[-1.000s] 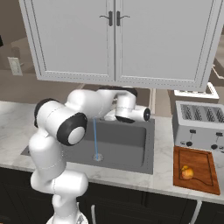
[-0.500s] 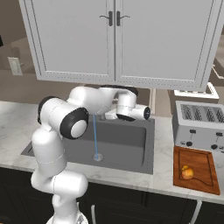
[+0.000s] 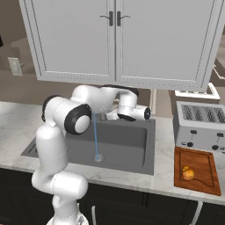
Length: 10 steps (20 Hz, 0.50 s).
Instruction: Pick the peach from the sink and place it on the cutting board to airdry. Then turn off the sink faucet.
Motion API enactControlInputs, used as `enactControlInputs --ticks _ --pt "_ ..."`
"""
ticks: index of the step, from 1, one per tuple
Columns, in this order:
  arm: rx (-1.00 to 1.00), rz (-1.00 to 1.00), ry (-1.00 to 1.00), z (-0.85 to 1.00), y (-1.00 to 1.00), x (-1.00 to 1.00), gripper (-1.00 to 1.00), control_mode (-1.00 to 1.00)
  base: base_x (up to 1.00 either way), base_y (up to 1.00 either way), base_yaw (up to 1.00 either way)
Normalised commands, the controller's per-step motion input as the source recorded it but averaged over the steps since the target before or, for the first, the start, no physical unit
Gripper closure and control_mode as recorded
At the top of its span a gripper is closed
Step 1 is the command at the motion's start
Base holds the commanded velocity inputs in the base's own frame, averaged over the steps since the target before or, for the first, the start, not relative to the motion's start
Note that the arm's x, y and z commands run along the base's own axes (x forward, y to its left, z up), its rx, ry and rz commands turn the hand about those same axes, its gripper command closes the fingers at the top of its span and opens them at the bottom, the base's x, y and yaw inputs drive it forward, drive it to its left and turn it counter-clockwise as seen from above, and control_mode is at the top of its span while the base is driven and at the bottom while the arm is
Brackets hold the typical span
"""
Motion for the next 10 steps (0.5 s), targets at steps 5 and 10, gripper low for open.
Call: enactControlInputs --ticks 5,10 --pt "0.00 0.00 0.00 -0.15 0.00 0.25 -1.00 -1.00 0.00 0.00 0.00" --pt "0.00 0.00 0.00 -0.07 0.00 0.32 -1.00 -1.00 0.00 0.00 0.00"
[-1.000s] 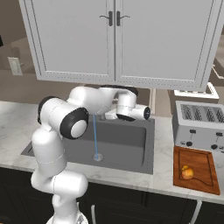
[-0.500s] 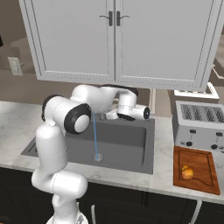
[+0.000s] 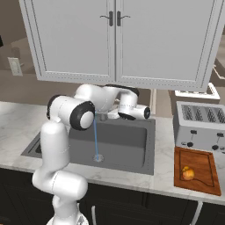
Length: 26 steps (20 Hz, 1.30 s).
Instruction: Pick the peach from the sink and place it on the cutting board to airdry. Then turn off the sink faucet.
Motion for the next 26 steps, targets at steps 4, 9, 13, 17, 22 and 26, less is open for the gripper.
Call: enactControlInputs --ticks 4,9,13,17,22,26 --pt "0.00 0.00 0.00 -0.07 0.00 0.31 -1.00 -1.00 0.00 0.00 0.00" --pt "0.00 0.00 0.00 -0.07 0.00 0.31 -1.00 -1.00 0.00 0.00 0.00" --pt "0.00 0.00 0.00 -0.07 0.00 0.28 -1.00 -1.00 0.00 0.00 0.00" --pt "0.00 0.00 0.00 -0.01 0.04 0.20 -1.00 -1.00 0.00 0.00 0.00" --pt "0.00 0.00 0.00 0.00 0.21 0.09 -1.00 -1.00 0.00 0.00 0.00" --pt "0.00 0.00 0.00 -0.03 0.13 0.13 -1.00 -1.00 0.00 0.00 0.00"
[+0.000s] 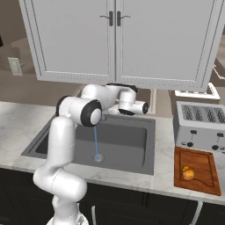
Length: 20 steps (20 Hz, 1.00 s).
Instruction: Pick the peach from the sink and place it on the cutting board to airdry. Then turn off the sink faucet.
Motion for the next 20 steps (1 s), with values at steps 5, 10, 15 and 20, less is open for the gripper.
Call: enactControlInputs --ticks 5,10,15,20 --pt "0.00 0.00 0.00 -0.13 0.00 0.17 -1.00 -1.00 0.00 0.00 0.00" --pt "0.00 0.00 0.00 -0.18 0.00 0.17 -1.00 -1.00 0.00 0.00 0.00" --pt "0.00 0.00 0.00 -0.21 -0.03 0.20 -1.00 -1.00 0.00 0.00 0.00" --pt "0.00 0.00 0.00 -0.19 -0.02 0.25 -1.00 -1.00 0.00 0.00 0.00"
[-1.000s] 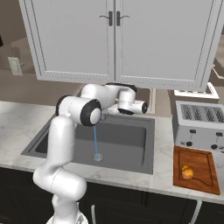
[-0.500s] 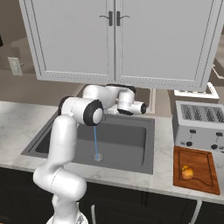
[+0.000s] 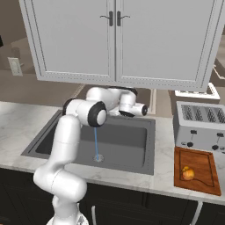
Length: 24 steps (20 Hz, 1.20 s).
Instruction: Pick the peach from the sink and place it on the cutting board to airdry. Then turn off the sink faucet.
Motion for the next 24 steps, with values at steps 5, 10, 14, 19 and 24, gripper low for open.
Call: enactControlInputs --ticks 5,10,14,19,24 --pt "0.00 0.00 0.00 -0.17 -0.03 0.24 -1.00 -1.00 0.00 0.00 0.00" --pt "0.00 0.00 0.00 -0.14 -0.02 0.23 -1.00 -1.00 0.00 0.00 0.00" --pt "0.00 0.01 0.00 -0.03 0.10 0.11 -1.00 -1.00 0.00 0.00 0.00" --pt "0.00 0.07 0.00 0.00 0.52 0.02 -1.00 -1.00 0.00 0.00 0.00" --pt "-0.03 0.11 0.00 0.05 0.98 0.03 -1.00 -1.00 0.00 0.00 0.00"
